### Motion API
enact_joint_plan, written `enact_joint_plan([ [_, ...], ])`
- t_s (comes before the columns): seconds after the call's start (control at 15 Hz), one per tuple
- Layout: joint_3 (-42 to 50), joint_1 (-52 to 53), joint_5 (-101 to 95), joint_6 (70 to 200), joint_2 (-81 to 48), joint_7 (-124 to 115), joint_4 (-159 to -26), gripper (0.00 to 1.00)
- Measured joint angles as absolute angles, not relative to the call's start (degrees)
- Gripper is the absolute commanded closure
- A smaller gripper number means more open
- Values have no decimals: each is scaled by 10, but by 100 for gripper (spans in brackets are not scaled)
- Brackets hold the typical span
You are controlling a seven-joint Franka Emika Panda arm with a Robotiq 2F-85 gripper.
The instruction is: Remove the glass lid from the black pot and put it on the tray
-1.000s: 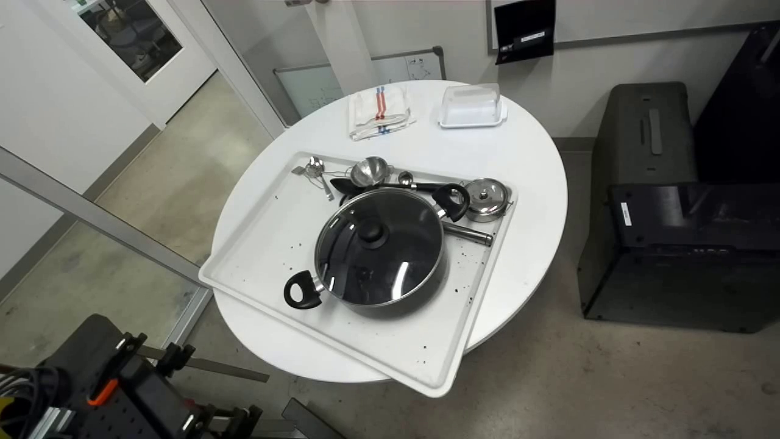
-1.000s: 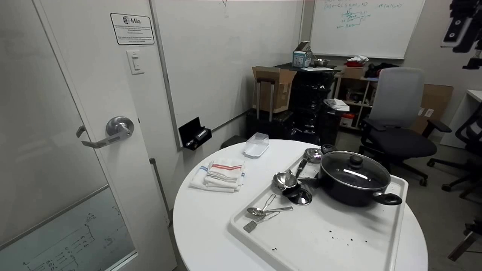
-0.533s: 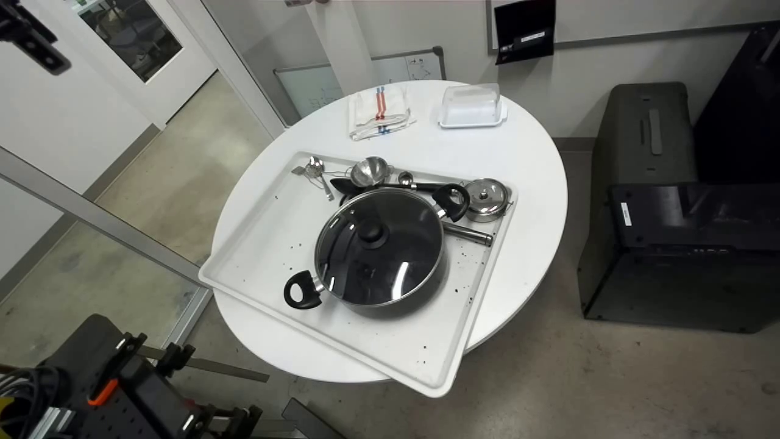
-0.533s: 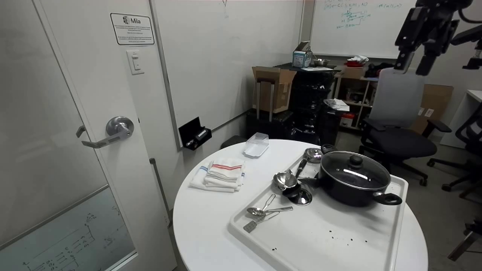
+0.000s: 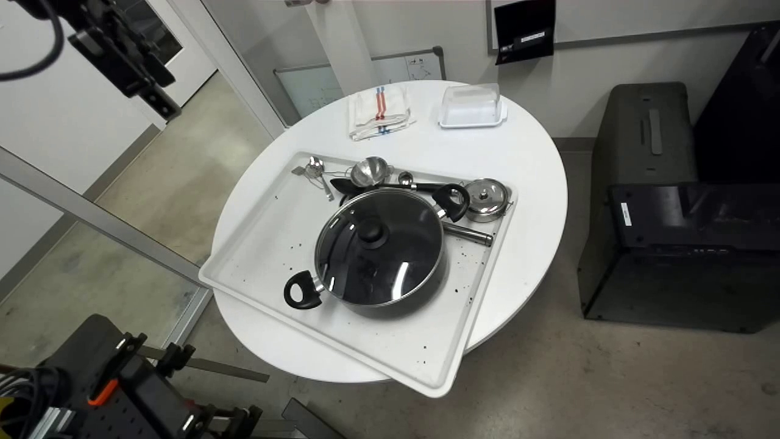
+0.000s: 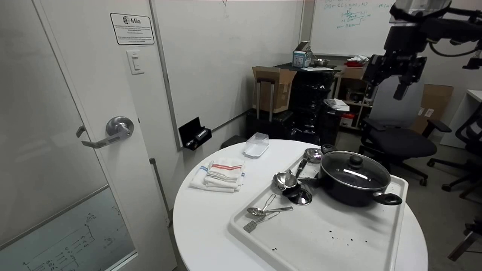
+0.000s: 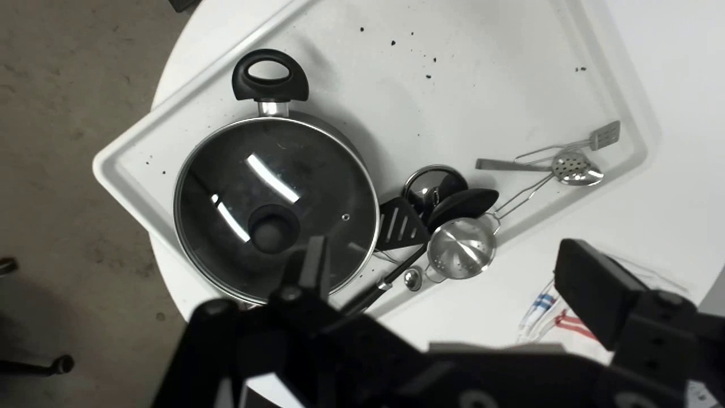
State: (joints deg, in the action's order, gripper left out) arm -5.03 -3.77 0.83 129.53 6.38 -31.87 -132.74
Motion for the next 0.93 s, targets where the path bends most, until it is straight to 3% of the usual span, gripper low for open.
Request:
enact_joint_plan([
  [0.93, 33, -32, 44, 1455, -135, -504, -1283, 0],
])
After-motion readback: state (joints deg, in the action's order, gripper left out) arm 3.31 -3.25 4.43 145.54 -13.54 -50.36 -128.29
